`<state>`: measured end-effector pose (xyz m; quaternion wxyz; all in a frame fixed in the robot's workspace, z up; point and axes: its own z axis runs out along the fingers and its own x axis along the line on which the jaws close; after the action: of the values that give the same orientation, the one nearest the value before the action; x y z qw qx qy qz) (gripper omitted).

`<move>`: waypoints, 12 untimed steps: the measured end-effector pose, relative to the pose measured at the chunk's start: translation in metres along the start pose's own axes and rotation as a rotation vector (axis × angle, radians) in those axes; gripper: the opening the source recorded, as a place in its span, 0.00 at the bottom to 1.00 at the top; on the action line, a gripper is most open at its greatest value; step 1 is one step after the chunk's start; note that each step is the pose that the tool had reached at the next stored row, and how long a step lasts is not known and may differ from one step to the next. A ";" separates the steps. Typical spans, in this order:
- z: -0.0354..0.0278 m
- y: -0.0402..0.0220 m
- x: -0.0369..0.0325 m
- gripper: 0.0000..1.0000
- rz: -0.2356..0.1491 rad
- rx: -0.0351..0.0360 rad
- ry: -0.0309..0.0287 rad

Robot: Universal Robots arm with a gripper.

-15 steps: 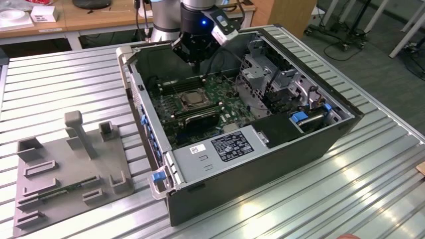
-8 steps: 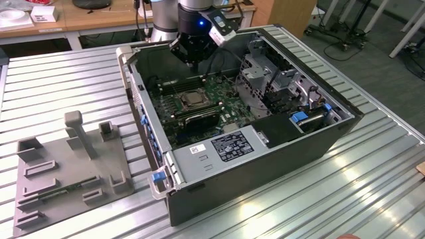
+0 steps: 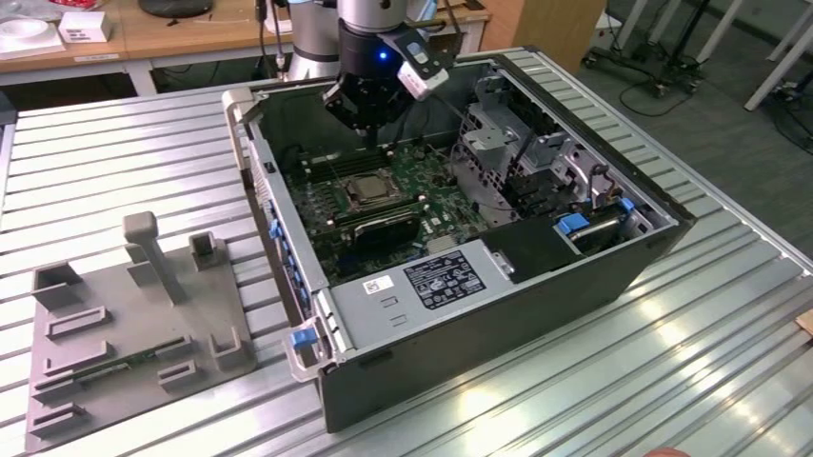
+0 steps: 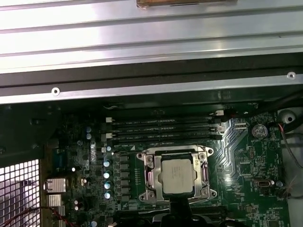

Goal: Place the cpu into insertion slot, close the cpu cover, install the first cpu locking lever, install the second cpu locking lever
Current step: 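Close the cpu cover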

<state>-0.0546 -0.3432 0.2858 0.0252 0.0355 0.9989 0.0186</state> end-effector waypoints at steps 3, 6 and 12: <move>0.0002 -0.0001 0.0000 0.10 0.000 0.0001 0.0000; 0.0003 -0.0001 0.0000 0.10 0.000 0.0000 0.0000; 0.0025 -0.0004 0.0025 0.10 0.000 0.0000 -0.0002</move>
<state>-0.0569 -0.3434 0.2832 0.0253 0.0355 0.9989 0.0186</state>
